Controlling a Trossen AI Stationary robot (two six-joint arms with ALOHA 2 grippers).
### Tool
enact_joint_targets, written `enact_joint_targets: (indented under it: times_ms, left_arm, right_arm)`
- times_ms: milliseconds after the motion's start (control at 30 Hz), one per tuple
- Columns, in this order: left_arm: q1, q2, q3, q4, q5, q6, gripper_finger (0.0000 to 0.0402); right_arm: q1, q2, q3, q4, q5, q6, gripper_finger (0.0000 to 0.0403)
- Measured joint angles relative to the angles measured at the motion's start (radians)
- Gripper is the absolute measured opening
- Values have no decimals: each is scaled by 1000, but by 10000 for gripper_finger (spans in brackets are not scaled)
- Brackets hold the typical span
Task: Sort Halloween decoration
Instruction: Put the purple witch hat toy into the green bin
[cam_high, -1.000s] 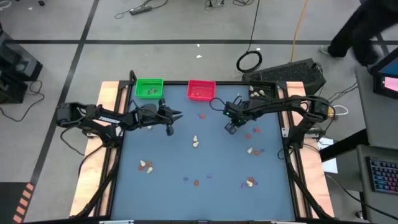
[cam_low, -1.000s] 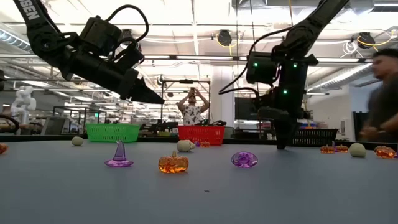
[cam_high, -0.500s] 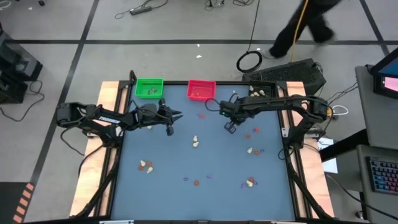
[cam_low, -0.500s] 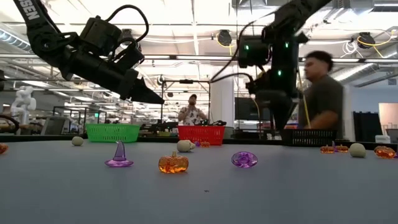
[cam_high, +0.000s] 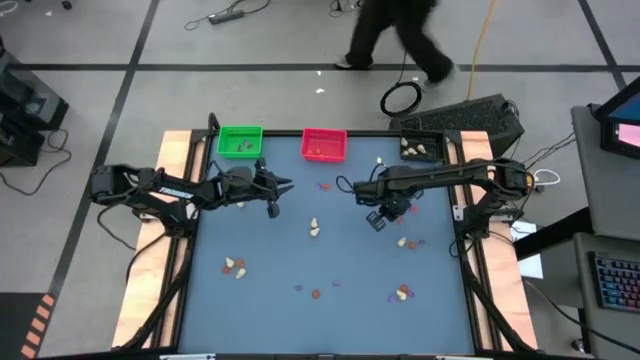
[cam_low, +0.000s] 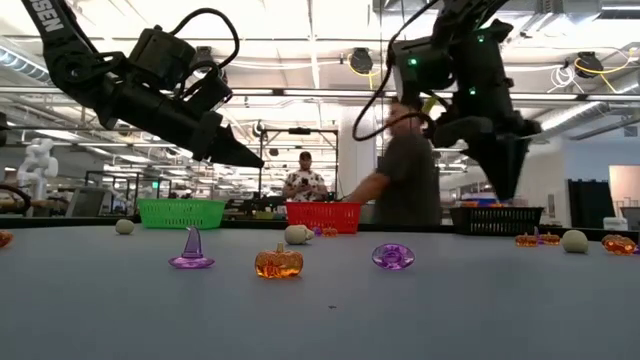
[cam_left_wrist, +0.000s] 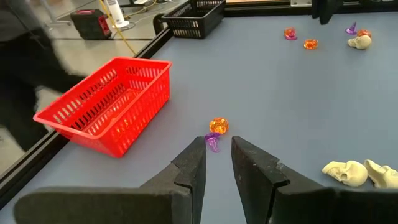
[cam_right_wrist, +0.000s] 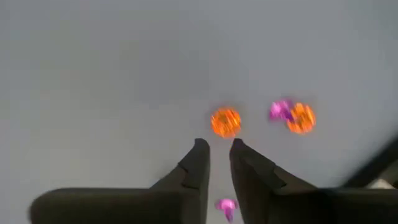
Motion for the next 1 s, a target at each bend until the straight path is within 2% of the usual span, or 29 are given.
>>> enact_joint_targets:
  times_ms: [167,500,700,1000]
  left_arm:
    - [0,0,0,0,0,-19,84]
    - [0,0,0,0,10,-20,84]
    - [0,0,0,0,10,-19,84]
    - [0,0,0,-1,10,-19,84]
  right_arm:
    - [-10,-1,-17,-76,-21,76,85]
    - [-127,-1,-174,3,-15,93,71]
    - [-164,-1,-188,100,11,38,71]
    - [-184,-1,-188,102,11,22,70]
